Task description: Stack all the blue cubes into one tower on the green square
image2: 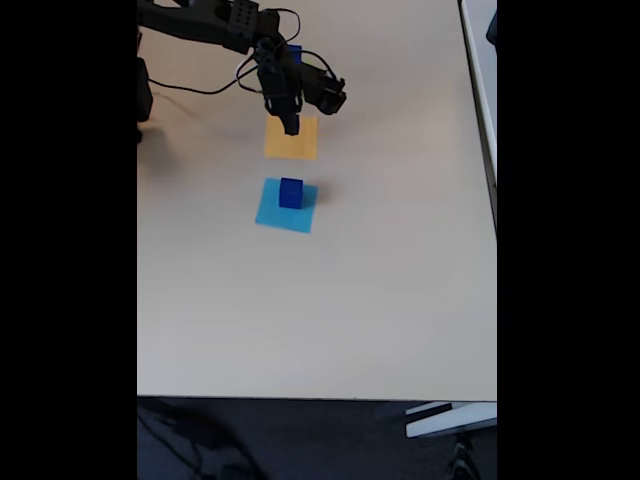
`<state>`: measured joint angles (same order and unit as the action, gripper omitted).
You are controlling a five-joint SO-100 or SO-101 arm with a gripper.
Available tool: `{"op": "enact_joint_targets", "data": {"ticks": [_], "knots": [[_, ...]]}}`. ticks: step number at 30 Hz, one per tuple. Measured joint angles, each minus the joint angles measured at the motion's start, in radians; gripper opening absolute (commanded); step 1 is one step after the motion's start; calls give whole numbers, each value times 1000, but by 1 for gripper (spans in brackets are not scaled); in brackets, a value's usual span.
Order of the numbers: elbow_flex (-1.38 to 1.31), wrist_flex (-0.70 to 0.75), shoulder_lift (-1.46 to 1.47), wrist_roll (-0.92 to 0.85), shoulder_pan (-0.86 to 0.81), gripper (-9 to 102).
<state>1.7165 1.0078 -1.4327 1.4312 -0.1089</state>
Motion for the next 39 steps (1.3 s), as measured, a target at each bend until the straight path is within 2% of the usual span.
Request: {"op": "enact_joint_targets", "data": {"ticks": [8,25,39], "knots": [[14,-58,-2,17,23,0],[14,-58,18,129,34,0],[89,-160,40,129,35,0]]}}
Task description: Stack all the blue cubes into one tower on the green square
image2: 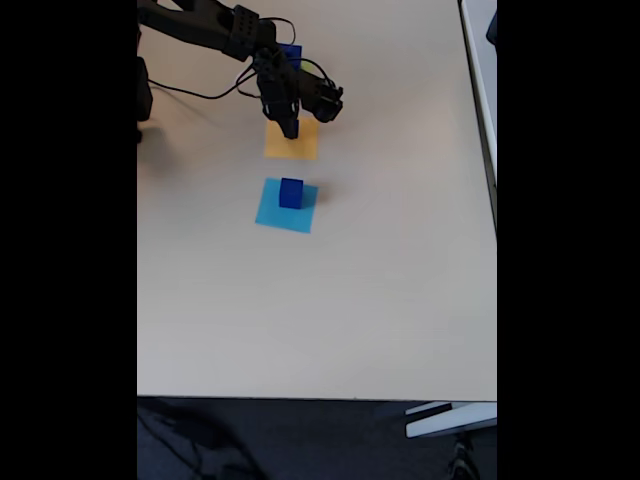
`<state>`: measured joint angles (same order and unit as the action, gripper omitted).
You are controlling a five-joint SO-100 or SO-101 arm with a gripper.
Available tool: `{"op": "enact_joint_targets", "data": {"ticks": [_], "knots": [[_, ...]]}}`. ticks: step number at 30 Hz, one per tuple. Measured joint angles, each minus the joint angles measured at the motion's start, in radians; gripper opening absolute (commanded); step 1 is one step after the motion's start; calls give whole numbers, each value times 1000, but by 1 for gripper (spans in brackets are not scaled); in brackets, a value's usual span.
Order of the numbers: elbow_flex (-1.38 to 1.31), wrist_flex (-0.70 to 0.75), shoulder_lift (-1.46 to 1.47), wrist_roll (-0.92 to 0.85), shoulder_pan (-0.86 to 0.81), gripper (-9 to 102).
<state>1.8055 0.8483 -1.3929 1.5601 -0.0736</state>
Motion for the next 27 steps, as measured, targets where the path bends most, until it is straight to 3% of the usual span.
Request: {"op": "enact_joint_targets", "data": {"ticks": [9,16,18,21,27], "knots": [[9,-25,8,0,0,14],[9,-31,8,-32,0,34],[5,-29,8,-46,0,35],[-66,34,9,-57,6,39],[-377,242,41,-87,18,34]]}}
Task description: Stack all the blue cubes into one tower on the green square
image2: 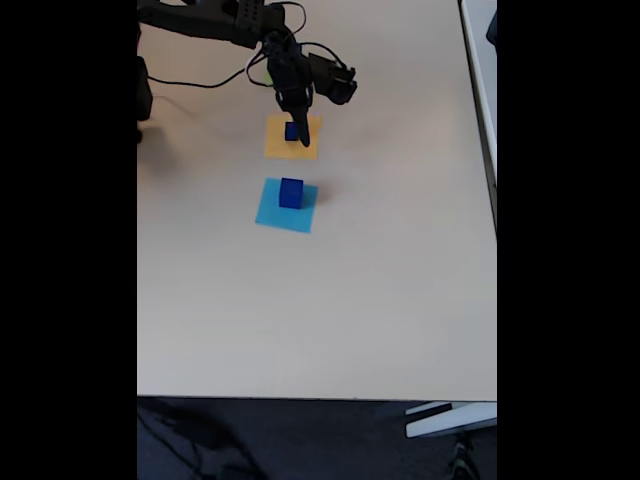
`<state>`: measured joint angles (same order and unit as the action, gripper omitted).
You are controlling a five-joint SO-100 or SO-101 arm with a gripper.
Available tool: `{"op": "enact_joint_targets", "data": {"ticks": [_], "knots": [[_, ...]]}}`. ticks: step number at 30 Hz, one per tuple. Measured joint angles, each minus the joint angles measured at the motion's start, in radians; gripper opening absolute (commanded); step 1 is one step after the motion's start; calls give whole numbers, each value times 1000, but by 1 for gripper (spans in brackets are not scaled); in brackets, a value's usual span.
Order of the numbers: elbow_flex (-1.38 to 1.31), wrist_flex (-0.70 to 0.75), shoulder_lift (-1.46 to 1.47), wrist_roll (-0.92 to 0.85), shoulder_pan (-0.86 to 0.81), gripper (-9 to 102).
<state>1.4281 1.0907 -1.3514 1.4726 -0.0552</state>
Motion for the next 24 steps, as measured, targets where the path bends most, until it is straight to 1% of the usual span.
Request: {"op": "enact_joint_targets", "data": {"ticks": [3,9,14,24], "knots": [[-146,40,20,11,15,33],[-278,107,31,175,129,32],[-291,114,40,314,195,31],[-259,121,40,428,278,31]]}}
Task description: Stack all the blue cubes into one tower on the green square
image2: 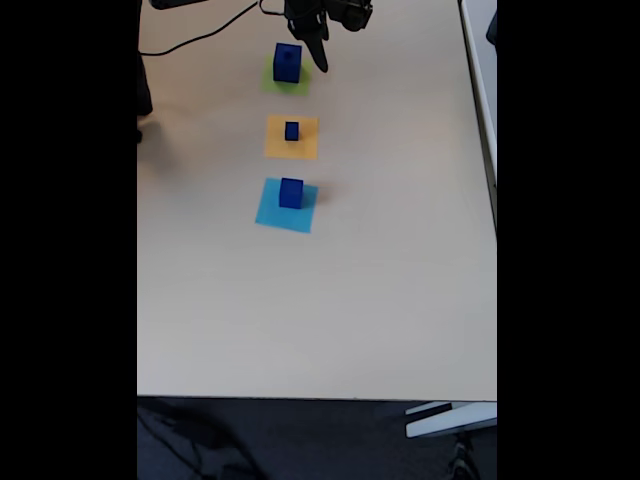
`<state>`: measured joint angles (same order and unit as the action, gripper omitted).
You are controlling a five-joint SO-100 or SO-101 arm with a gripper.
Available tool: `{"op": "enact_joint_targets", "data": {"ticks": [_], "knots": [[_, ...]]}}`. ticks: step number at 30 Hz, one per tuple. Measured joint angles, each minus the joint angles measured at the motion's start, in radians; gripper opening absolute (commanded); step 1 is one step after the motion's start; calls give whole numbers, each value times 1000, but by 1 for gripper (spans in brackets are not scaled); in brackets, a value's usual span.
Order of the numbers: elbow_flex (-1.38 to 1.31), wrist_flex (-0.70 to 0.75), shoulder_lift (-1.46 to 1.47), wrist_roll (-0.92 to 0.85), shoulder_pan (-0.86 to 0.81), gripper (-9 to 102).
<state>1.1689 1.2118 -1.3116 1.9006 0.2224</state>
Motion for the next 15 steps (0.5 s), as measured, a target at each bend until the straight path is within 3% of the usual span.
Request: {"op": "enact_joint_targets", "data": {"ticks": [6,15], "knots": [[61,0,-5,127,103,31],[66,0,-5,100,130,30]]}}
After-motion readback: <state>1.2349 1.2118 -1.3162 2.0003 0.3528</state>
